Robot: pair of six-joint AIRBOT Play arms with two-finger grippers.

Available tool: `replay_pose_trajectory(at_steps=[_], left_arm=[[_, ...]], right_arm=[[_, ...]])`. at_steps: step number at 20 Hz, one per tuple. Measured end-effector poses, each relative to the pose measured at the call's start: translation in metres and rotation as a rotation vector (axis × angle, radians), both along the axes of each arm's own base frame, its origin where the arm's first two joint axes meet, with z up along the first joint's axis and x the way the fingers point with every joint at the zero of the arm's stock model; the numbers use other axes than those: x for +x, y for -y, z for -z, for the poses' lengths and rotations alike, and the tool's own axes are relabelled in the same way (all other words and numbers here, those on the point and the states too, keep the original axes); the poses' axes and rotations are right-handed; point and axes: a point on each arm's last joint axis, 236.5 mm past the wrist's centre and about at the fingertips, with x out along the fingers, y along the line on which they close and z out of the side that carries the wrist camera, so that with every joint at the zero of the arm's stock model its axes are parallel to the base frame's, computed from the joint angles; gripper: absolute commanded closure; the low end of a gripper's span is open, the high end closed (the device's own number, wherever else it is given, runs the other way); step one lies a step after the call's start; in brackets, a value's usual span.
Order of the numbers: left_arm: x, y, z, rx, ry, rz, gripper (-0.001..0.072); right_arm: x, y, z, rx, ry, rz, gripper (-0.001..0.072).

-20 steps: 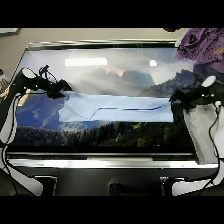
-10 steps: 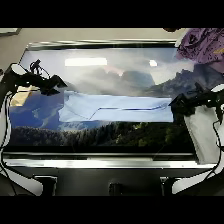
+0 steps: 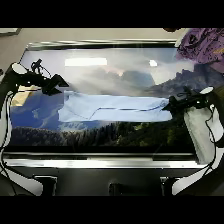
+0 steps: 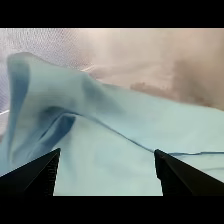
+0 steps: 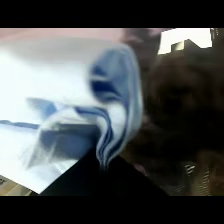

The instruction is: Fold the clothes and pants, and hang the long-sleeved shirts on hangers.

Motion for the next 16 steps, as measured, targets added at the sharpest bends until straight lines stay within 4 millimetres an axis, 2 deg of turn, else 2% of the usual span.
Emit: replay_pose_trajectory(at_steps=[1, 2, 3, 6, 9, 12, 16], left_arm=[[0.0, 0.009, -0.002, -0.015, 0.001, 0.009, 0.034], [-0.001, 0.02, -0.004, -0.033, 0.003, 0.023, 0.0608], [-0.003, 0.034, -0.007, -0.053, 0.004, 0.042, 0.0684], [-0.008, 0.084, -0.012, -0.1, 0.011, 0.098, 0.0685], [-0.015, 0.15, -0.008, -0.138, 0.004, 0.127, 0.0685], [-0.028, 0.22, 0.006, -0.163, -0.001, 0.162, 0.0686], [-0.055, 0.308, 0.034, -0.195, -0.021, 0.171, 0.0687]], right_arm=[[0.001, -0.002, -0.002, -0.018, 0.011, -0.011, 0.0678], [0.003, -0.002, -0.006, -0.04, 0.02, -0.013, 0.0678], [0.005, -0.002, -0.016, -0.058, 0.036, -0.008, 0.0678], [0.003, 0.003, -0.063, -0.125, 0.075, 0.025, 0.0678], [-0.005, 0.018, -0.116, -0.228, 0.128, 0.09, 0.0678], [-0.018, 0.027, -0.169, -0.306, 0.192, 0.166, 0.0677], [-0.033, 0.029, -0.222, -0.343, 0.266, 0.248, 0.0677]])
